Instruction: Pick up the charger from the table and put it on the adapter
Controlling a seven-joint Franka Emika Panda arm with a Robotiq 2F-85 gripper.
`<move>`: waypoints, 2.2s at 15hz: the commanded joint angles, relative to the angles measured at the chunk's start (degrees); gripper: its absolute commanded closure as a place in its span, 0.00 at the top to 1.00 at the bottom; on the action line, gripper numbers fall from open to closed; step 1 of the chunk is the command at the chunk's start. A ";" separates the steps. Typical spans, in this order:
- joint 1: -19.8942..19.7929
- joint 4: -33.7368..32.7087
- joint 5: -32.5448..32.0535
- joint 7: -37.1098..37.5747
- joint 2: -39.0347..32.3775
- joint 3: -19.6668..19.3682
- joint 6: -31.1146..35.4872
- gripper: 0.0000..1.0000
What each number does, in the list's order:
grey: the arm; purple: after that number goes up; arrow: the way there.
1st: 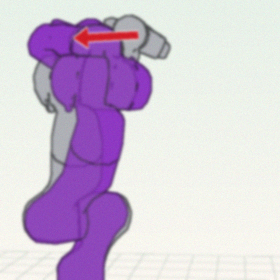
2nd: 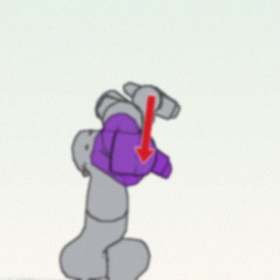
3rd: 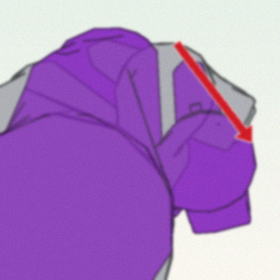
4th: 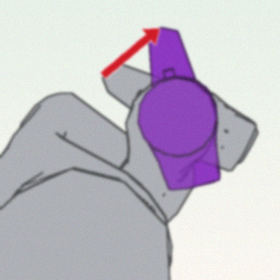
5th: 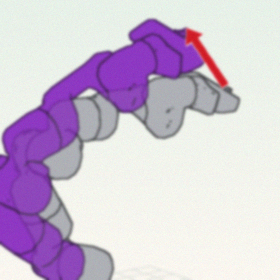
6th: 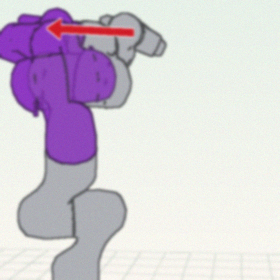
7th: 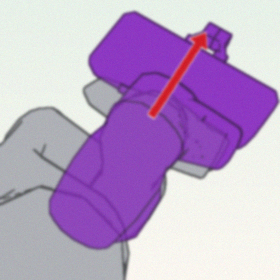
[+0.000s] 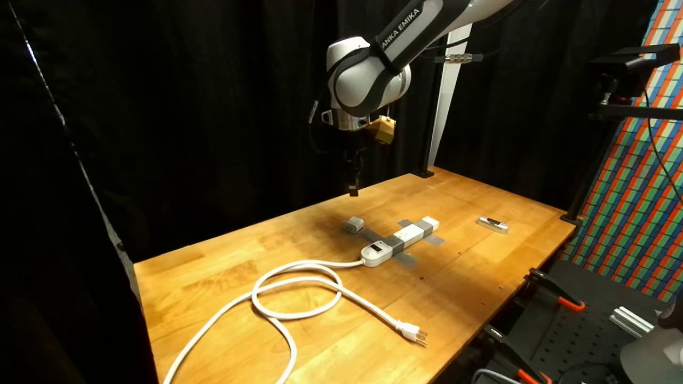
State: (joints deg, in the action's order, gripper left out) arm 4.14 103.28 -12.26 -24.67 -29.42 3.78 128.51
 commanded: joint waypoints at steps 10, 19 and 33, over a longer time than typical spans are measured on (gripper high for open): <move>-4.04 -4.90 5.76 -8.42 -2.21 4.49 -6.31 1.00; -14.14 -21.92 18.91 -40.71 -13.15 7.14 -22.48 1.00; -18.59 -29.48 32.04 -70.70 -23.11 8.34 -31.47 1.00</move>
State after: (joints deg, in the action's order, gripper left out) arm -14.30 77.01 18.58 -92.68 -50.44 12.65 99.83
